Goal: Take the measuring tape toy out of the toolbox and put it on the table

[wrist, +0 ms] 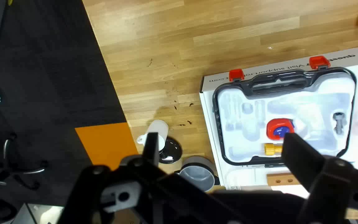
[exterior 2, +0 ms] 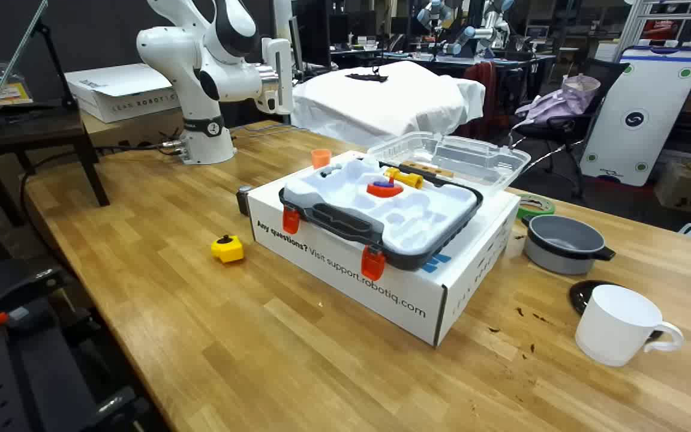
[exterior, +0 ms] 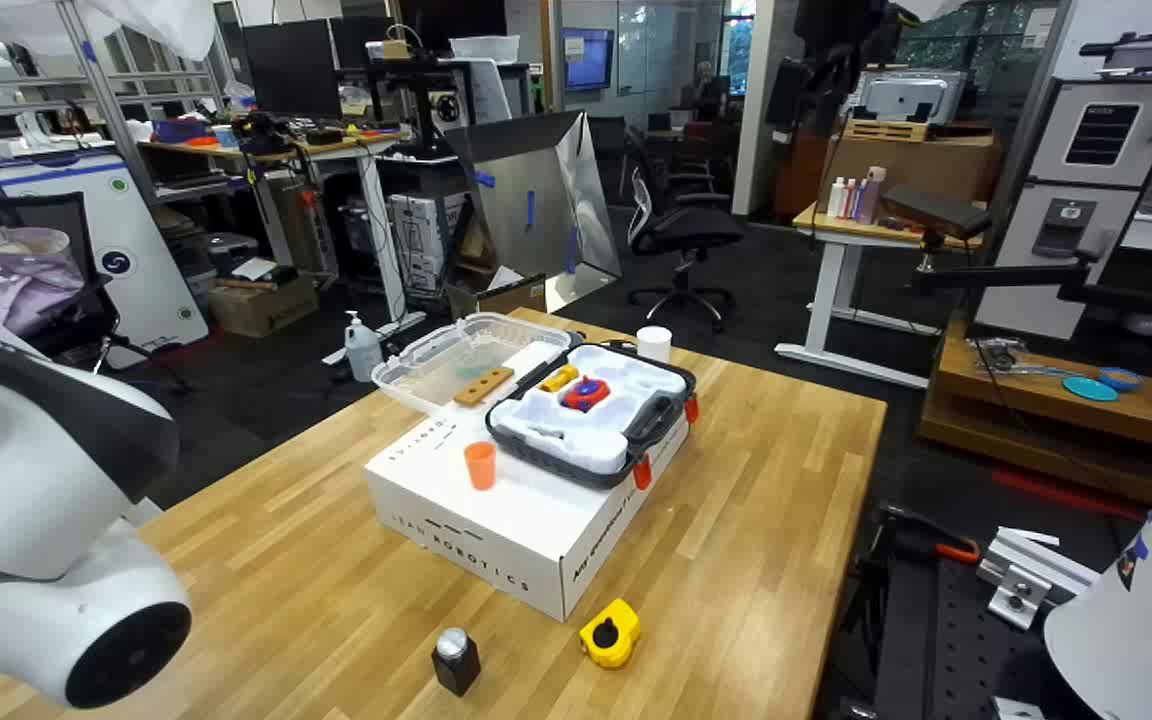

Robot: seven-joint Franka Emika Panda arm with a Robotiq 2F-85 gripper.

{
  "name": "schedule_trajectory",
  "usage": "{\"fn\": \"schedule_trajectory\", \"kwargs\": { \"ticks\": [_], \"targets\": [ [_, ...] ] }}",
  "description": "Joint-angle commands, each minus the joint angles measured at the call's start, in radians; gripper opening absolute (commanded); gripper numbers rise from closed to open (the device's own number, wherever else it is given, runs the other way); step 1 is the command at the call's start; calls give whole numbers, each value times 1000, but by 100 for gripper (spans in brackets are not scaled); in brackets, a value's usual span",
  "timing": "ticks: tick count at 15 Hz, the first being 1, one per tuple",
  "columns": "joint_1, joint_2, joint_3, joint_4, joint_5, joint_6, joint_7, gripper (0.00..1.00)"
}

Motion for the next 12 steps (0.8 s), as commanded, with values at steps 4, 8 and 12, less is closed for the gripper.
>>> {"fn": "schedule_trajectory", "kwargs": {
  "ticks": [4,8,12],
  "targets": [
    [0,0,0,3,1,-3,0,100],
    [1,3,-1,1,-3,12,-2,100],
    [26,4,-11,-18,5,87,-50,100]
  ]
}}
